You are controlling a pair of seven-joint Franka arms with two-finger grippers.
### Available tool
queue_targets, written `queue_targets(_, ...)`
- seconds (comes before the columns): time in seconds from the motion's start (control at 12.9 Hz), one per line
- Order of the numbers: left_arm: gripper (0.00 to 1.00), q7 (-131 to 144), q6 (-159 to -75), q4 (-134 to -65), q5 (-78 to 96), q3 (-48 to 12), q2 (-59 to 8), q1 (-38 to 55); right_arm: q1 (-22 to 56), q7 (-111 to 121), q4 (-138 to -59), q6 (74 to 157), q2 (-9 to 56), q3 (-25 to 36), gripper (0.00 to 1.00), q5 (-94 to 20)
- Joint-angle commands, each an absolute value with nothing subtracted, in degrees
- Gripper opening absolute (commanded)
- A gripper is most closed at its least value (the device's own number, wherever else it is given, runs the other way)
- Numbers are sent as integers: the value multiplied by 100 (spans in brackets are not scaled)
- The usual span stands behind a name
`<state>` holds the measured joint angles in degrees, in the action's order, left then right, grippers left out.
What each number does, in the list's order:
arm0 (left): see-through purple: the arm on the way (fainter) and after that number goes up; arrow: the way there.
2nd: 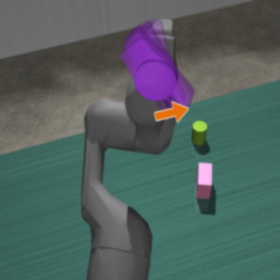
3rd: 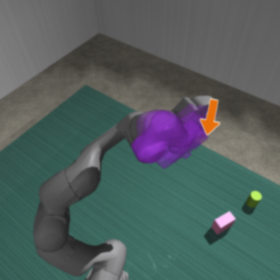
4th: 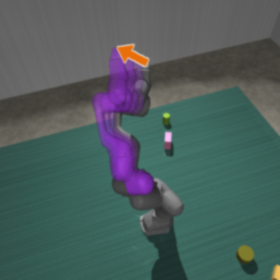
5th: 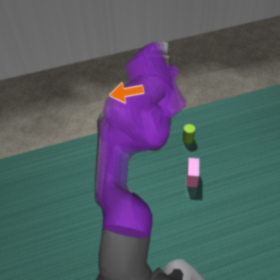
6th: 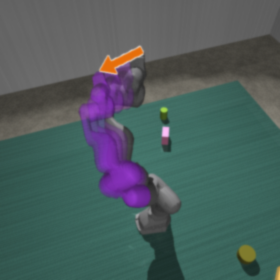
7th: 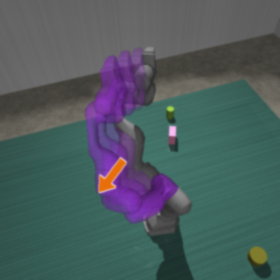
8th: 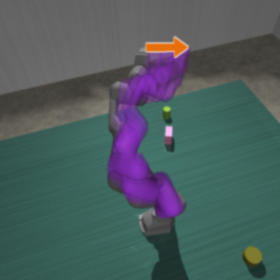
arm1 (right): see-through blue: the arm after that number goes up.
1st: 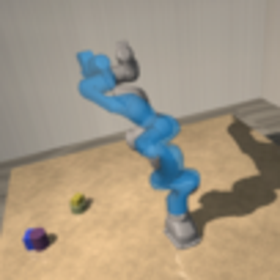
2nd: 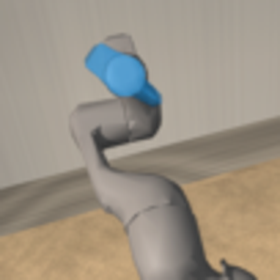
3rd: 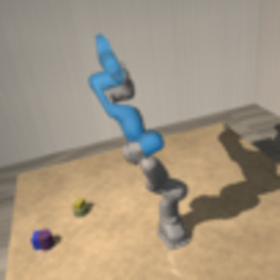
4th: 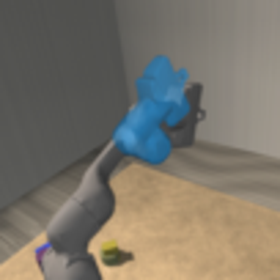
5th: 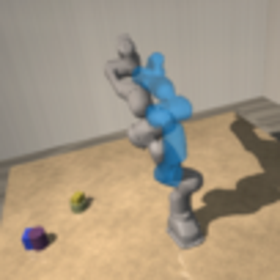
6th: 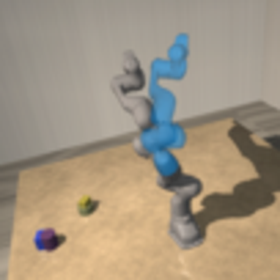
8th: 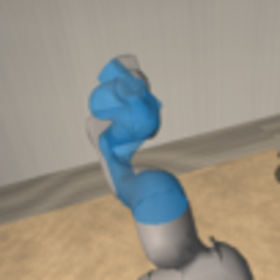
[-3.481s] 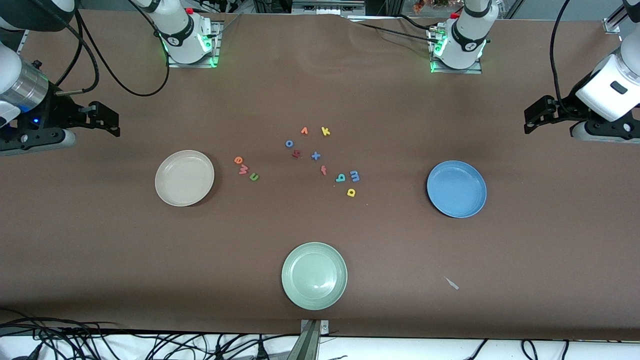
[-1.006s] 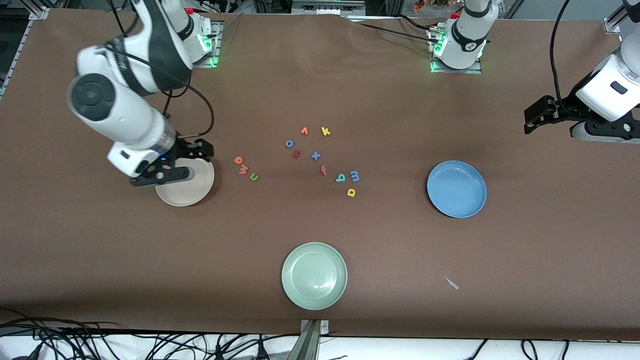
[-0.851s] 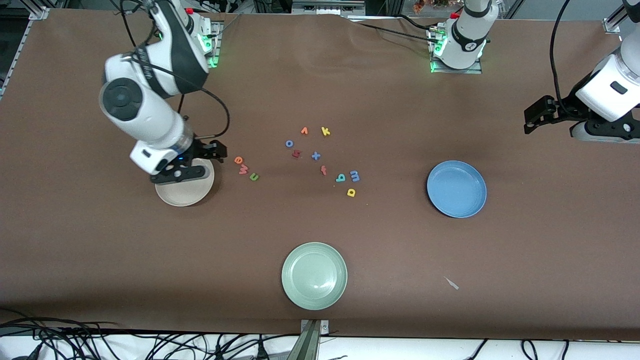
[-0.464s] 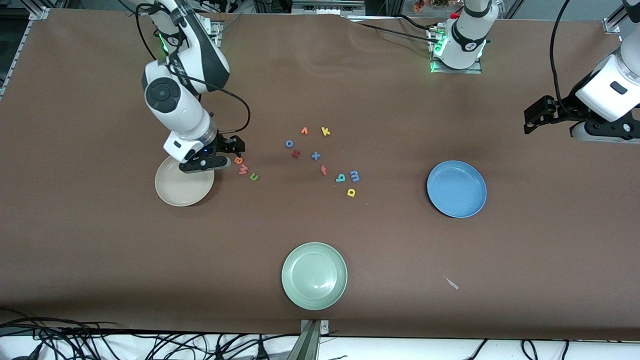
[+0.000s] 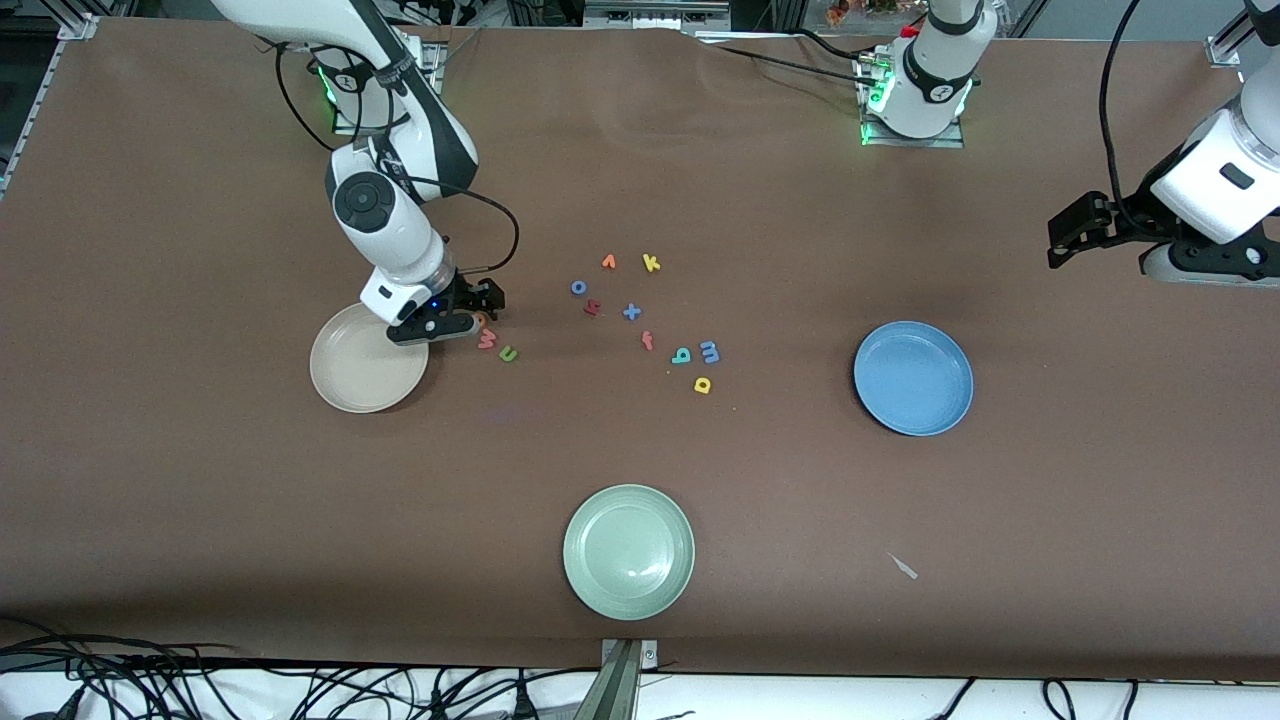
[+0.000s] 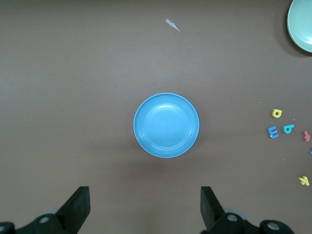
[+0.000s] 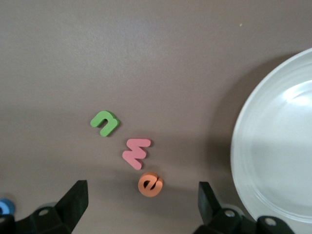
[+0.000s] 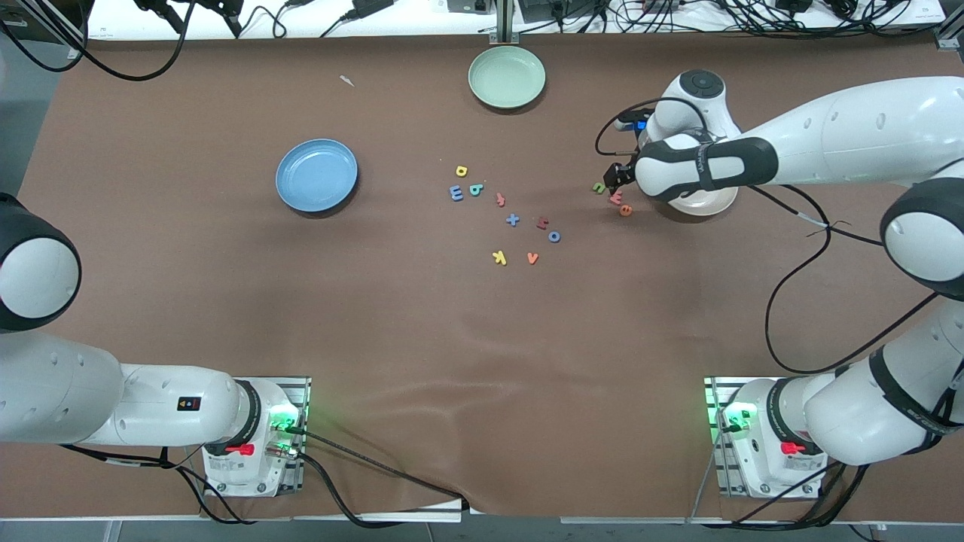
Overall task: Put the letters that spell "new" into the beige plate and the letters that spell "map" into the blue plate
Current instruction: 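Grasp the orange letter e with the right gripper and lift it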
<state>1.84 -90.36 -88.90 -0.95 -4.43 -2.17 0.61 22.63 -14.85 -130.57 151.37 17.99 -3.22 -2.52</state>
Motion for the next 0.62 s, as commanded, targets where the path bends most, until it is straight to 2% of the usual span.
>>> queue_targets(0.0, 100, 220, -8930, -8736, 35, -448, -281, 44, 2224, -1582, -13061, 15389, 2012, -422, 100, -149)
queue_targets(0.23, 100, 220, -8930, -8736, 35, -457, -281, 61, 2224, -1582, -13069, 15539, 2171, -422, 99, -149)
queue_targets(0.54, 100, 220, -8938, -8728, 44, -457, -343, 62, 2224, -1573, -13096, 15548, 2241, -422, 86, -149)
